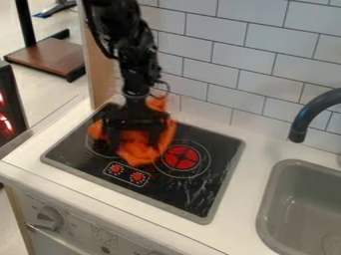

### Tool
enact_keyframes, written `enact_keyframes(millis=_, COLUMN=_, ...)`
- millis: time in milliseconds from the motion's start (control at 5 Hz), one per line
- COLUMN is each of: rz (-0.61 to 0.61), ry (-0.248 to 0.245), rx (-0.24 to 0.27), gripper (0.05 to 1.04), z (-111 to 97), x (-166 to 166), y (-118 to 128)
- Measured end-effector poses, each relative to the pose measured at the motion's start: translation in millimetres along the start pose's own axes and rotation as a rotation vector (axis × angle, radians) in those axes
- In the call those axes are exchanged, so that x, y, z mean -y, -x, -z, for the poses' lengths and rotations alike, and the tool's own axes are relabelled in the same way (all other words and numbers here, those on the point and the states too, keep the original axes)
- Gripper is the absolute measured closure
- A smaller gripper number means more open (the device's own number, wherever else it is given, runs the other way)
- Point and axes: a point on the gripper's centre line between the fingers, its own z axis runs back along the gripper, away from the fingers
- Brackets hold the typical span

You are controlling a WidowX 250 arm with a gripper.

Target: Move the orange cloth on the left burner

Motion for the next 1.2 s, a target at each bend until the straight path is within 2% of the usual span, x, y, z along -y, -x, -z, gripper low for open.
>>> enact_keyframes(millis=200, rz=-0.091, ry=-0.020, rx=0.008, gripper=0.084, z=1.0, x=-22.2, y=-18.9)
enact_keyframes(millis=600, rz=-0.173, ry=-0.072, rx=-0.015, gripper=0.084, z=4.4, x=-59.8, y=-20.1)
enact_keyframes(millis=1000, rz=-0.172, ry=-0.060, rx=-0.058, gripper=0.084, z=1.2, x=-72.7, y=-1.0)
enact_keyframes(millis=1200, rz=-0.159, ry=-0.024, rx=-0.066, gripper=0.084, z=-7.6, x=-68.0, y=1.5)
